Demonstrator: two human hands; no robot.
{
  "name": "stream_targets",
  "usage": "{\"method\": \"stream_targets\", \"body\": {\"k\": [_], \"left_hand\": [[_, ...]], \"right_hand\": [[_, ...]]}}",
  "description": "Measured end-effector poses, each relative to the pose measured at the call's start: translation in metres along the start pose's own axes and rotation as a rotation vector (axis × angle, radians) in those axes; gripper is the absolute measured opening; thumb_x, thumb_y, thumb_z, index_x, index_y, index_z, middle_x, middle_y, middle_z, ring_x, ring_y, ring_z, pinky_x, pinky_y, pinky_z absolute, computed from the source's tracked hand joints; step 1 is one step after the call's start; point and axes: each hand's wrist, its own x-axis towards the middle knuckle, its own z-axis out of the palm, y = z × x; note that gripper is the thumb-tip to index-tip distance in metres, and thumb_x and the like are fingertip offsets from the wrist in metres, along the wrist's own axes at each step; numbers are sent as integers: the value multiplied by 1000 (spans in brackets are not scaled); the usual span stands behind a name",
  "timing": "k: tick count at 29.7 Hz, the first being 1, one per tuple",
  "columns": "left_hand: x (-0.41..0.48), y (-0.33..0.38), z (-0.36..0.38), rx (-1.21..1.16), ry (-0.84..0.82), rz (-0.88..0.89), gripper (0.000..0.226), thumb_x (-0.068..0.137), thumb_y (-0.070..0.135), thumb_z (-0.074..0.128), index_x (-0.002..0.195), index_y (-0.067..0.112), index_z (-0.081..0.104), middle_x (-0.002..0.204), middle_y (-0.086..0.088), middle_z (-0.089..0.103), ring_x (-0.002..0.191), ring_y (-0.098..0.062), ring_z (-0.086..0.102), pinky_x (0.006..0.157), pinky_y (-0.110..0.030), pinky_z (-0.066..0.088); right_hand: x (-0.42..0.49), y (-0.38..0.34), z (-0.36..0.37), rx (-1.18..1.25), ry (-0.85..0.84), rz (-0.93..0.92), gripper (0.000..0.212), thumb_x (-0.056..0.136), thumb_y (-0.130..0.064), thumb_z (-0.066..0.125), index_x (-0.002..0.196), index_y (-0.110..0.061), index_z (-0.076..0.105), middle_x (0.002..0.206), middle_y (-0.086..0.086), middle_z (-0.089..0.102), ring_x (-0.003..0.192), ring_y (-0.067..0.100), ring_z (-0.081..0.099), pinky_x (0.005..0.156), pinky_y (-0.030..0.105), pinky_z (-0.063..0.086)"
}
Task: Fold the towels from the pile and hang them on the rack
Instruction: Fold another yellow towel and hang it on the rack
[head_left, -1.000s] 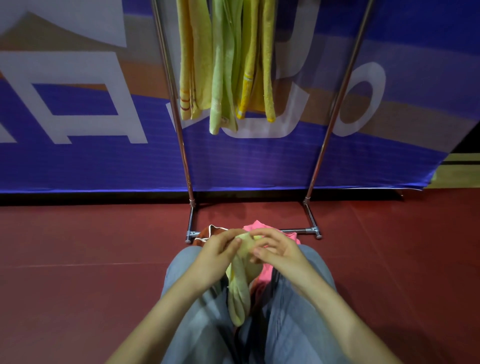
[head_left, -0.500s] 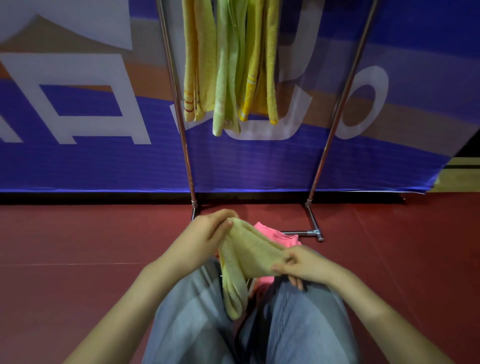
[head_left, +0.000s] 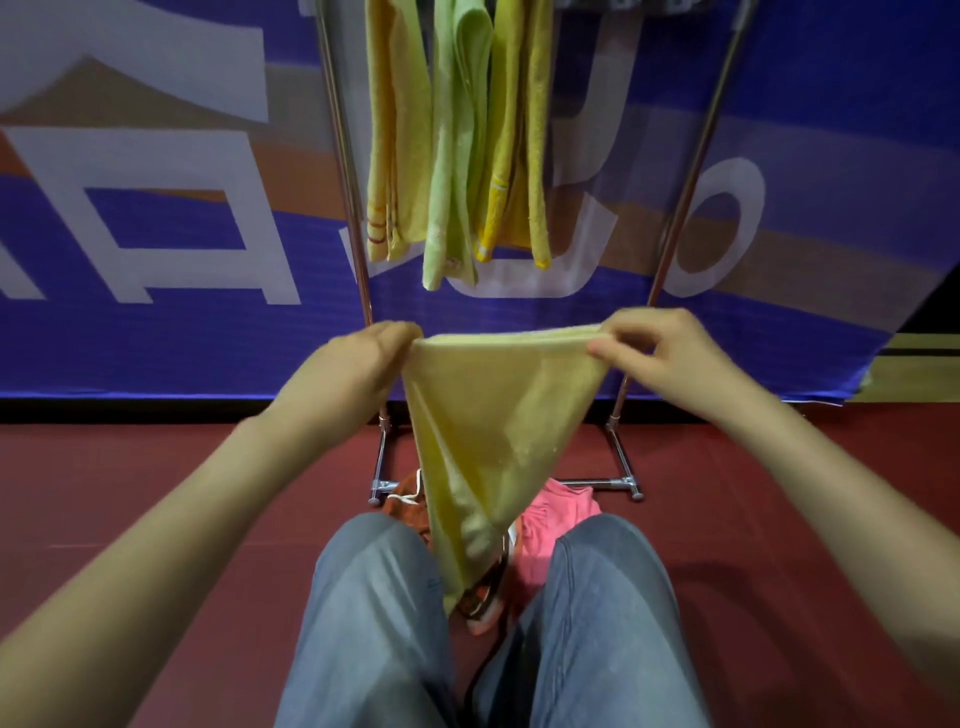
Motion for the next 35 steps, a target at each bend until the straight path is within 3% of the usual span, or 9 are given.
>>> {"method": "stream_targets", "body": {"k": [3, 7, 10, 14, 19, 23, 26, 30, 35], "left_hand": [[16, 11, -24, -13, 195, -3, 26, 96, 14, 40, 114, 2, 53, 109, -20, 61, 95, -36, 59, 77, -41, 43], [35, 12, -51, 56, 331, 24, 29, 97, 19, 35, 115, 4, 52, 113, -19, 59, 101, -38, 55, 81, -43, 42], [43, 8, -54, 148, 275, 74, 30, 96, 21, 34, 114, 5, 51, 111, -19, 58, 95, -42, 56, 74, -48, 45], [51, 15, -51, 183, 230, 66, 33, 96, 25, 32, 116, 6, 51, 112, -18, 58, 94, -42, 57, 70, -47, 45], [50, 17, -54, 154, 256, 69, 30, 97, 22, 35, 115, 6, 52, 110, -17, 60, 95, -39, 57, 72, -45, 43], [47, 17, -49, 72, 217, 41, 30, 96, 25, 37, 113, 7, 55, 106, -15, 62, 96, -36, 58, 76, -45, 46], [45, 16, -47, -1, 180, 3, 28, 96, 24, 39, 107, 7, 58, 90, -11, 61, 81, -28, 56, 68, -33, 37], [37, 18, -36, -116, 77, -97, 27, 95, 23, 41, 100, 7, 61, 76, -8, 60, 66, -22, 52, 59, -32, 36], [31, 21, -13, -293, -10, -239, 24, 93, 18, 44, 99, 5, 64, 81, -4, 64, 72, -13, 58, 65, -20, 44]], "right_hand": [[18, -23, -21, 59, 216, -65, 31, 79, -40, 54, 71, -12, 63, 63, 6, 58, 59, -3, 48, 60, 17, 38], [31, -43, -48, 59, 286, -111, 9, 82, -35, 58, 81, -27, 64, 65, -25, 64, 67, -9, 57, 66, 11, 44], [33, -34, -50, -131, 253, -56, 31, 81, -46, 52, 82, -19, 69, 70, -8, 65, 69, 8, 58, 71, 39, 51], [33, -29, -55, -185, 278, -17, 38, 80, -51, 47, 84, -19, 68, 76, 3, 67, 76, 17, 61, 75, 45, 51], [35, -33, -56, -121, 285, -4, 25, 79, -46, 54, 79, -24, 66, 73, -1, 64, 71, 8, 58, 73, 38, 50], [29, -36, -51, 34, 295, -16, 4, 81, -23, 66, 84, -22, 65, 70, -12, 61, 65, -12, 57, 67, 10, 44], [24, -35, -45, 138, 286, -4, 13, 81, -13, 66, 94, -16, 66, 70, -24, 62, 65, -14, 57, 66, 5, 43], [20, -26, -35, 191, 263, 72, 29, 81, -11, 66, 106, -23, 60, 60, 5, 52, 57, 2, 44, 59, 5, 37], [15, -15, -12, 247, 235, 257, 11, 82, -9, 64, 92, -6, 67, 63, 2, 61, 47, -8, 53, 54, 4, 43]]}}
